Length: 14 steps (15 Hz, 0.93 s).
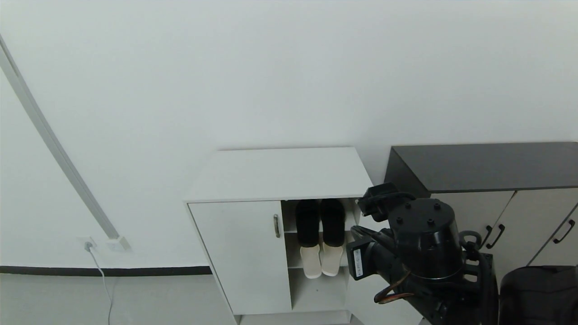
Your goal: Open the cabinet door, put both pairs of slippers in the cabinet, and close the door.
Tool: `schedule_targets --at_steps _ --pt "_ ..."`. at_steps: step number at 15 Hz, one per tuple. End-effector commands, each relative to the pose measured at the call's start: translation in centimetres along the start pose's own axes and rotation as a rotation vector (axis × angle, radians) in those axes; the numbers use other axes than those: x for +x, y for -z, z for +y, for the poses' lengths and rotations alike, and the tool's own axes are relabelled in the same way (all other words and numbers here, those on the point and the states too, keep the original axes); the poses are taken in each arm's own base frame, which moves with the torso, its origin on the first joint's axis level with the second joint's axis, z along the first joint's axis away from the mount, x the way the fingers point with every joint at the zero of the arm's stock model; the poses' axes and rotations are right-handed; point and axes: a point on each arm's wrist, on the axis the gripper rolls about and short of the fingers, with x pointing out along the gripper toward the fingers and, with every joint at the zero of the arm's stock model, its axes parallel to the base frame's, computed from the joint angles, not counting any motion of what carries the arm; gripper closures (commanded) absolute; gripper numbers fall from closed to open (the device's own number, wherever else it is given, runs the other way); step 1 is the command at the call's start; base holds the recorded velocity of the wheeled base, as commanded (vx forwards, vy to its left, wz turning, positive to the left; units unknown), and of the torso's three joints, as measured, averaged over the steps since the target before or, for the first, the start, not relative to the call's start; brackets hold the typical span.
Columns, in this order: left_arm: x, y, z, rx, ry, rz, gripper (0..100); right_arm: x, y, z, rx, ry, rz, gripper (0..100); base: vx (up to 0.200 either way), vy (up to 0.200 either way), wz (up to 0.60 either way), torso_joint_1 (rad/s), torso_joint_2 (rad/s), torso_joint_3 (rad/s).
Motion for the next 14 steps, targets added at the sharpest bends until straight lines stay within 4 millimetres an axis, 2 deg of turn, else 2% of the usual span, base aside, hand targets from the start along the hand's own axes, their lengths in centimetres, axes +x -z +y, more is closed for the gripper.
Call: schedule_targets --at_steps 1,5,8,12,14 --pt "0.01 0.0 0.0 0.0 0.0 0.001 100 0.11 0.14 0.05 -0.003 0.0 0.004 100 0.0 0.0 -0.6 0.066 -0.12 -0.08" --pt "0.01 0.0 0.0 0.0 0.0 0.001 100 0.28 0.13 -0.18 -0.001 0.011 0.005 100 0.0 0.0 -0.6 0.162 -0.33 -0.181" --pt "0.02 0.04 0.0 0.0 0.0 0.003 100 0.75 0.25 -0.6 0.001 0.031 0.01 100 0.0 0.0 0.0 0.162 -0.35 -0.177" --pt "0.02 0.04 0.0 0.0 0.001 0.003 100 0.85 0.37 -0.56 -0.001 0.03 0.015 100 0.0 0.0 0.0 0.012 -0.03 -0.01" --pt "0.01 0.0 0.0 -0.002 0.001 0.001 100 0.85 0.37 -0.56 -0.001 0.03 0.015 100 -0.2 0.0 0.0 0.01 0.0 -0.002"
